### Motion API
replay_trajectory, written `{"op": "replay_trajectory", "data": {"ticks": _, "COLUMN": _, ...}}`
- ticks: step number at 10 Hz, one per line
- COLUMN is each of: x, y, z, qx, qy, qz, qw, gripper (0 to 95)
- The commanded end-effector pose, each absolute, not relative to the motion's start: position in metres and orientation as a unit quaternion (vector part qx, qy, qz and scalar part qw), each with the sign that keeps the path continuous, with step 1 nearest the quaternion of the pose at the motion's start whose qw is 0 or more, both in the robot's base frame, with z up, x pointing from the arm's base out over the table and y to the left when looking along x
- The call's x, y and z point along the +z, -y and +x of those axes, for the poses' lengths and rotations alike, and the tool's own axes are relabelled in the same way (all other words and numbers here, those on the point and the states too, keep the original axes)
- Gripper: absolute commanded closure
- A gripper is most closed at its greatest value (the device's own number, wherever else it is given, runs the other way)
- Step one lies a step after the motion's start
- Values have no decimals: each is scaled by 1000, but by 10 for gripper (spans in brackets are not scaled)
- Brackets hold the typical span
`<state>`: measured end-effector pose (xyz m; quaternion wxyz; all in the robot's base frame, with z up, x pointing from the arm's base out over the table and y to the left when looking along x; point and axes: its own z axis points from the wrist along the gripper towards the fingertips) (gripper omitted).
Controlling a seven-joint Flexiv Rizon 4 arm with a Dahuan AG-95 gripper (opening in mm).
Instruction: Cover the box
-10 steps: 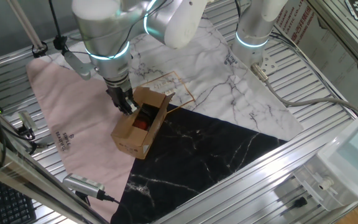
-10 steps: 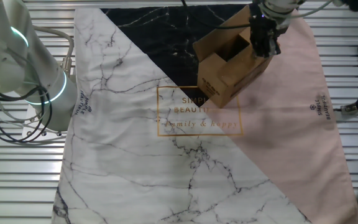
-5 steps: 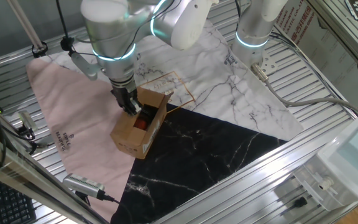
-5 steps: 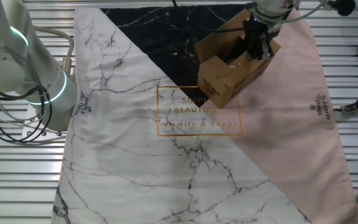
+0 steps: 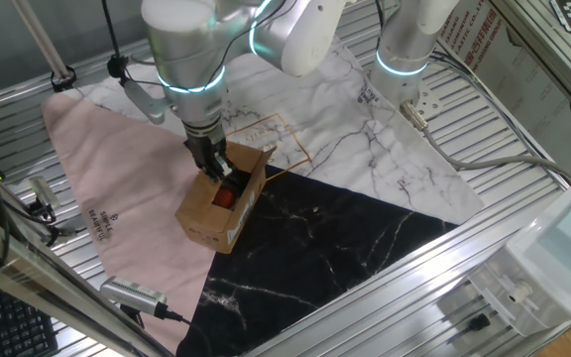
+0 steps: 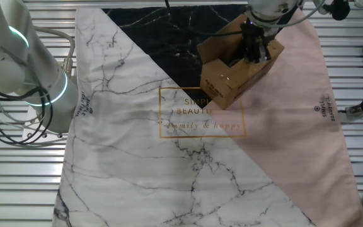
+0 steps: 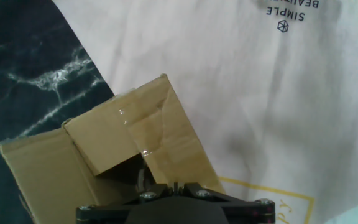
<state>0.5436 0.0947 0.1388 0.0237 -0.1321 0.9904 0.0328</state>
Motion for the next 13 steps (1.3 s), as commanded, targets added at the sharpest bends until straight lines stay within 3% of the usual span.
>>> {"op": "replay_trajectory", "data": {"ticks": 1, "x": 136, "y": -97, "z": 544, "qx": 31, "qy": -991, "qz": -131, "qw": 24, "gripper": 950}}
{"op": "replay_trajectory", "data": {"ticks": 13, "x": 130, "y": -95, "z": 546, "qx": 30, "qy": -991, "qz": -132, "qw": 23, "gripper": 950}}
